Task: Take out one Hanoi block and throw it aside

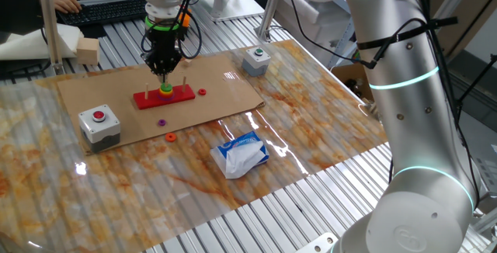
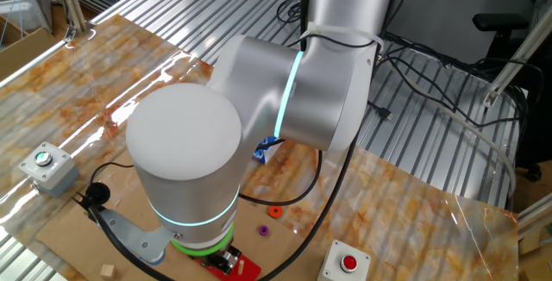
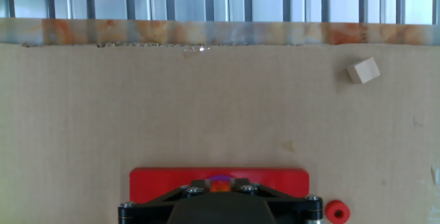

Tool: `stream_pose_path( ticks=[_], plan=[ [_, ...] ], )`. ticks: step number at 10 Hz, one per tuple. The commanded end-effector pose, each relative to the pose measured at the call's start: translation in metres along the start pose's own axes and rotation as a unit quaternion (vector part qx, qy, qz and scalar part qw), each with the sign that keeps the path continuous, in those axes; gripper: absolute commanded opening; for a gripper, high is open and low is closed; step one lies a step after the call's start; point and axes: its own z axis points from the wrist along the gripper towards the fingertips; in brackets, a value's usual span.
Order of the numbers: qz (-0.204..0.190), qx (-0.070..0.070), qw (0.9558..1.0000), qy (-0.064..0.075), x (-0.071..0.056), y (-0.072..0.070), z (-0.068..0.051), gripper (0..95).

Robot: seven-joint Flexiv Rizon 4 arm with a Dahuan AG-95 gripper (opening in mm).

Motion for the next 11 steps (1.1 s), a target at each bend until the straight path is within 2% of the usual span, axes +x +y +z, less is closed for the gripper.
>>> stream_pose_path(
  ticks=[1, 3, 11],
  plan=[
    [0.002, 0.000, 1.0000, -0.002, -0.0012, 0.0001, -0.0002, 0.0],
    [0.006, 0.002, 1.0000, -0.003, -0.0007, -0.0004, -0.0016, 38.0],
    [0.012, 0.002, 0.9999, -0.004, 0.0001, -0.0010, -0.0027, 38.0]
  ],
)
